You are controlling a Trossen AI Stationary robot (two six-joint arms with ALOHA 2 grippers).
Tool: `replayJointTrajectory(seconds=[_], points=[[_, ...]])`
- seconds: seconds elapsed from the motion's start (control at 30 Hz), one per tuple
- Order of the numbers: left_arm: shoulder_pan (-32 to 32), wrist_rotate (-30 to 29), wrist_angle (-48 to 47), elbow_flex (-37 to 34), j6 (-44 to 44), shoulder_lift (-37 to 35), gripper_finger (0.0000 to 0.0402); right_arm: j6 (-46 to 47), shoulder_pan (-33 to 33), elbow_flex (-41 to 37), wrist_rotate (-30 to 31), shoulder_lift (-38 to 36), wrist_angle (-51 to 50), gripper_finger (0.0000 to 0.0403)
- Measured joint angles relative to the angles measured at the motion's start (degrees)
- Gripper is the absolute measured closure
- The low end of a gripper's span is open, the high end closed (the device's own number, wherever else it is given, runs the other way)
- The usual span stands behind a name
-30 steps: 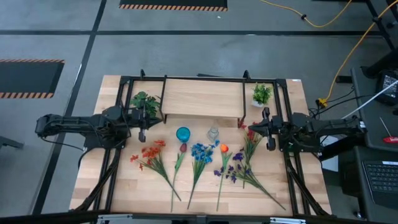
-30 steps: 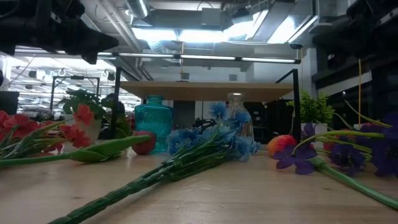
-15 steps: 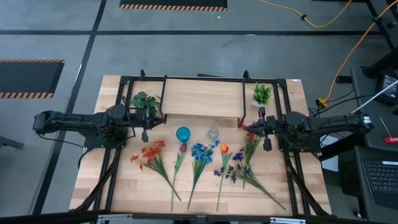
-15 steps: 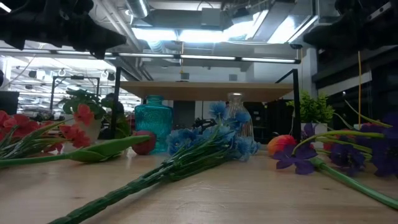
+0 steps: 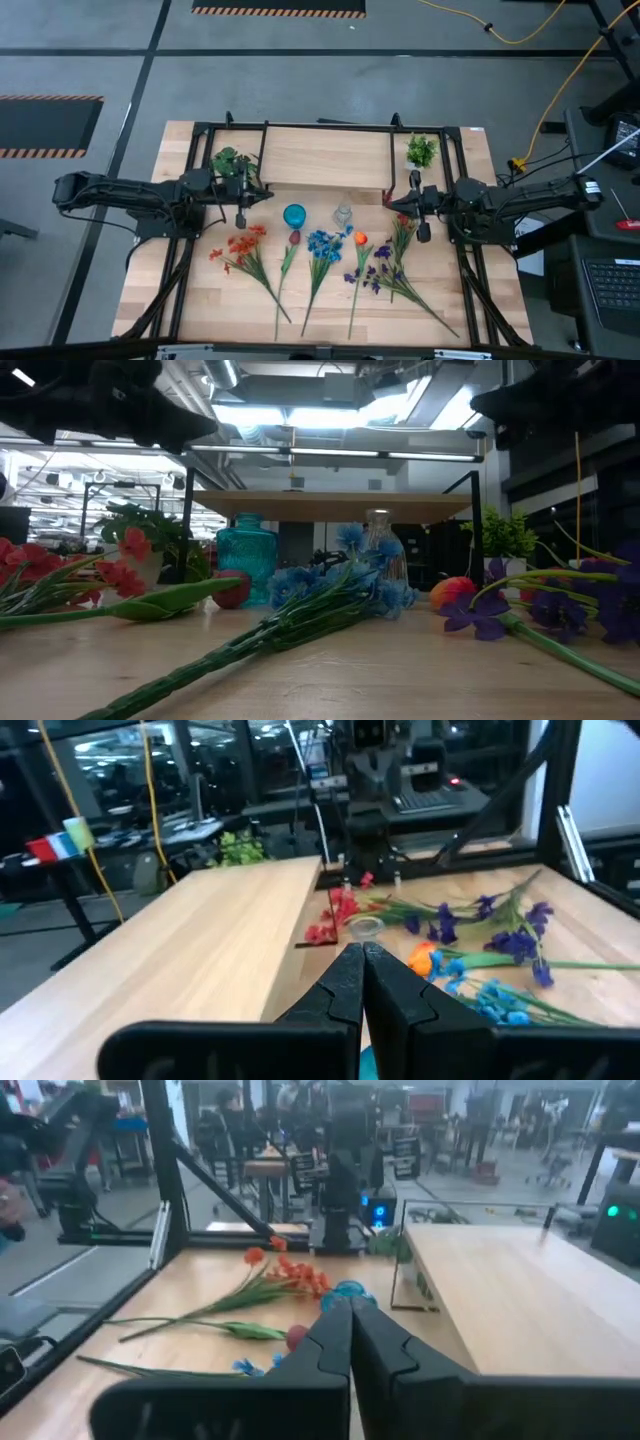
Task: Pick and place flowers into a vace then onto a shelf
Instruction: Put the purple flowers into the transparent blue vase
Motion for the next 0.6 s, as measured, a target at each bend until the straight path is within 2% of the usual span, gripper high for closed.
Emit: replayJointTrajectory(seconds=[0.17,0.37,0.6], points=[[0.63,-1.12,-0.14,2.29,-1.86,3.81,0.0398,1.53,0.15,5.48,0.84,4.15,-5.79,0.0400],[-0.48,3.87,-3.64,6.64,0.32,7.25,0.0398,1.98,1.82,12.92,0.69,7.75,-18.45,0.0398],[-1.55,2.79,-3.57,7.56,2.55,9.19,0.0398,6.49,5.82,15.83,0.96,11.43,-22.39,0.0401]])
